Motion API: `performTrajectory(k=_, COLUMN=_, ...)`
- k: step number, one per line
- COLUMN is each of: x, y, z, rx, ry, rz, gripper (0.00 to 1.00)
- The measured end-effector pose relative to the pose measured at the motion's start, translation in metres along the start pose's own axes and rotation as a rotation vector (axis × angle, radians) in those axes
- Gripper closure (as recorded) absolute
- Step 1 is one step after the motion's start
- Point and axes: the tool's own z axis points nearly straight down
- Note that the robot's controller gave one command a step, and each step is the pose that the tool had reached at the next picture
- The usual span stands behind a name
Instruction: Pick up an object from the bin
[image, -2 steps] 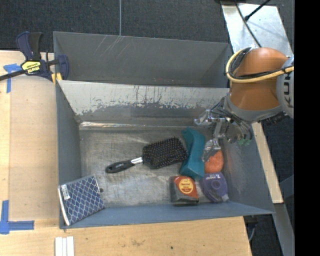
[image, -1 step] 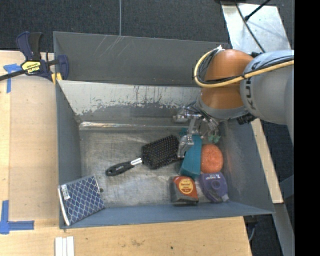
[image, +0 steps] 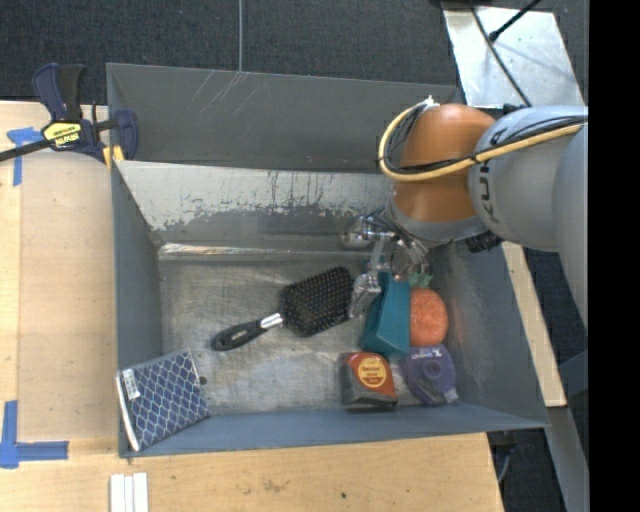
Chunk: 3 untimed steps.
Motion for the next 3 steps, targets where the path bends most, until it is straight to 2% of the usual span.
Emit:
performTrajectory(k=1, x=0.021, y=0.021, z=-0.009, rx=0.005, ry=0.010, rz=0.326, gripper=0.00)
performTrajectory(k=2, x=0.016, y=0.027, z=0.000, rx=0.001, ry=0.008, rz=0.232, gripper=0.00)
performTrajectory(k=3, x=0.019, y=0.032, z=0.006, rx=0.005, ry=0.036, rz=0.519, gripper=1.00)
